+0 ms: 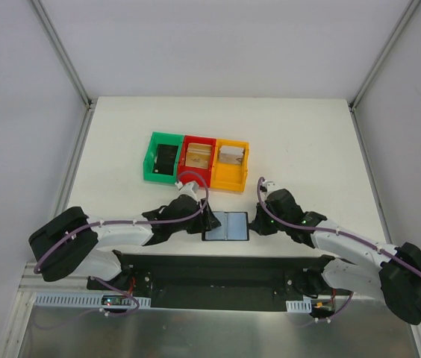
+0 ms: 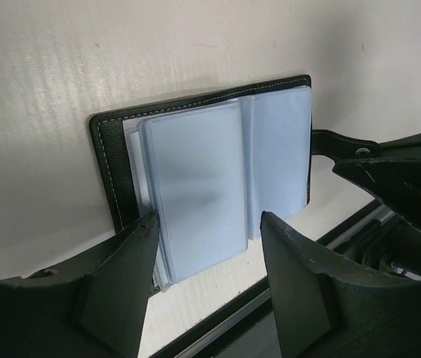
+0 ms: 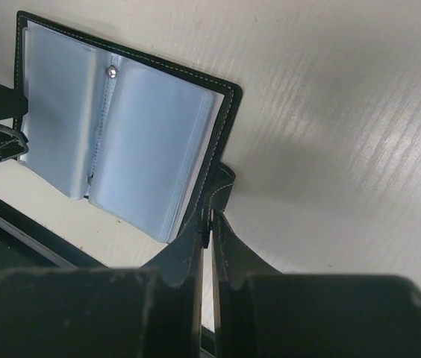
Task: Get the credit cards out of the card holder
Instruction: Remove the credit card from the card holder.
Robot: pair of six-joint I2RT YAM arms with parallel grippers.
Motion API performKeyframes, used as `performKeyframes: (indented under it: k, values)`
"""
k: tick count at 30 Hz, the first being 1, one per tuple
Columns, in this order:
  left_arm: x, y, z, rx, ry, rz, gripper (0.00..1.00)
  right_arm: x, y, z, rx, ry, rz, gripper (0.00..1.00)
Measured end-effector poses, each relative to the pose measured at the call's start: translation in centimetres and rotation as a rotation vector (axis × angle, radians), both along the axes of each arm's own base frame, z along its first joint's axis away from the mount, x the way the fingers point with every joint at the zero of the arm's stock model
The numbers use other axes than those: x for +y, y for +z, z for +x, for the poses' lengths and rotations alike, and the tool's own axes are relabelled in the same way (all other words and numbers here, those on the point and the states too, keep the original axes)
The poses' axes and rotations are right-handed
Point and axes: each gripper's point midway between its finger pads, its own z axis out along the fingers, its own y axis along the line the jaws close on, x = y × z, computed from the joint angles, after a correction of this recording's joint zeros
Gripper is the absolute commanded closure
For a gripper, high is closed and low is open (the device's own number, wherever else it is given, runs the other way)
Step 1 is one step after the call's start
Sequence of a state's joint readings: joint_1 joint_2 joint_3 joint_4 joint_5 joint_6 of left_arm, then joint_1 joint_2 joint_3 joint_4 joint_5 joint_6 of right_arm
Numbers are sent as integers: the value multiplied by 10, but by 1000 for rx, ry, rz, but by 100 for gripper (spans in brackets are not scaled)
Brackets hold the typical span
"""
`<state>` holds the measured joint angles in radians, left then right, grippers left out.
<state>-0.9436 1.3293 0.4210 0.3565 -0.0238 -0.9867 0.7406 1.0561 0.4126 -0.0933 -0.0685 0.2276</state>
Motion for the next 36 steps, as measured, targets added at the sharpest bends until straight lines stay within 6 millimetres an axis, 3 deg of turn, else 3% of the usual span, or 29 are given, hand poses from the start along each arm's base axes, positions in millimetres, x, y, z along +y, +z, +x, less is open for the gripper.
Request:
performKeyframes:
  k: [24, 30, 36]
  values:
    - [-24, 24, -2, -47, -90, -87, 44, 0, -1, 0, 3, -1, -2, 100]
    - [-22, 29, -2, -57, -85, -90, 44, -1, -1, 0, 3, -1, -3, 100]
    - [-9, 49, 1, -116, -35, -102, 43, -2, -1, -1, 7, -1, -8, 99]
